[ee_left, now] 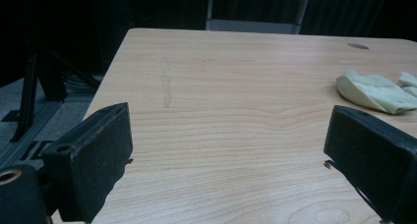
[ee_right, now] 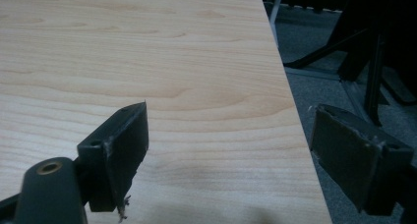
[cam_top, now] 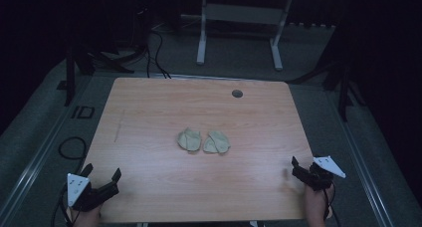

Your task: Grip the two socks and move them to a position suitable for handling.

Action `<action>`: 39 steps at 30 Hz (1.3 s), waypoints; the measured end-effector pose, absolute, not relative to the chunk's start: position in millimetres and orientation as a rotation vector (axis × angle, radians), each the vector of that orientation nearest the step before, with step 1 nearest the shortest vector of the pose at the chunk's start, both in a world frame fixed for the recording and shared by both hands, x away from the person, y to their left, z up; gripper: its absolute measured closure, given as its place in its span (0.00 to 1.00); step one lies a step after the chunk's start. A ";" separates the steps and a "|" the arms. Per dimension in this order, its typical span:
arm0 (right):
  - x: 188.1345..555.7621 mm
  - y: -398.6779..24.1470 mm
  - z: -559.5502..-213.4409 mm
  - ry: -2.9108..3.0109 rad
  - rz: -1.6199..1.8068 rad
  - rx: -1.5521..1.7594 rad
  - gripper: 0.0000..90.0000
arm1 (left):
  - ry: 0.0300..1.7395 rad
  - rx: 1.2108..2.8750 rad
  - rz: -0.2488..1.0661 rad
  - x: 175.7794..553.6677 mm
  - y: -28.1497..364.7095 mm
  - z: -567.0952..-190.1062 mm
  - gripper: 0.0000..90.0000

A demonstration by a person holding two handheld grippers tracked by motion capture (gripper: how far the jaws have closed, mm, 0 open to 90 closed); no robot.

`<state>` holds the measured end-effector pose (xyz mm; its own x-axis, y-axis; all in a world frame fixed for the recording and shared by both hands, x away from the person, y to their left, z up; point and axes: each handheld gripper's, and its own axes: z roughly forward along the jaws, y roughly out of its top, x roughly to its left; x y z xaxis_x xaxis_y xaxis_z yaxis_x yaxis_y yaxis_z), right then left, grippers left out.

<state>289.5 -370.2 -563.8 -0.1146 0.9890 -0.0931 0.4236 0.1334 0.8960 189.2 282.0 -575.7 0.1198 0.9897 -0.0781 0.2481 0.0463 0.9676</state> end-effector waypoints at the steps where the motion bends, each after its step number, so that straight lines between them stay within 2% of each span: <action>1: 289.6 -370.3 -563.7 1.653 0.942 1.391 0.17 | 1.315 1.398 0.947 189.2 281.5 -575.1 0.05; 21: 294.0 -365.5 -555.6 1.851 1.104 1.400 0.16 | 1.289 1.413 0.927 195.8 269.6 -572.2 0.05; 28: 306.1 -345.0 -539.1 1.990 1.126 1.331 0.16 | 1.274 1.405 0.910 190.8 269.4 -572.4 0.05; 39: 333.2 -307.6 -535.3 2.155 1.145 1.278 0.16 | 1.285 1.420 0.915 184.6 270.4 -572.4 0.05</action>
<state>333.2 -307.6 -535.3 -0.5115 0.8559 0.0760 0.5422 0.2528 0.8014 184.6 270.4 -572.4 0.1582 0.9845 -0.0759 0.2503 0.0344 0.9676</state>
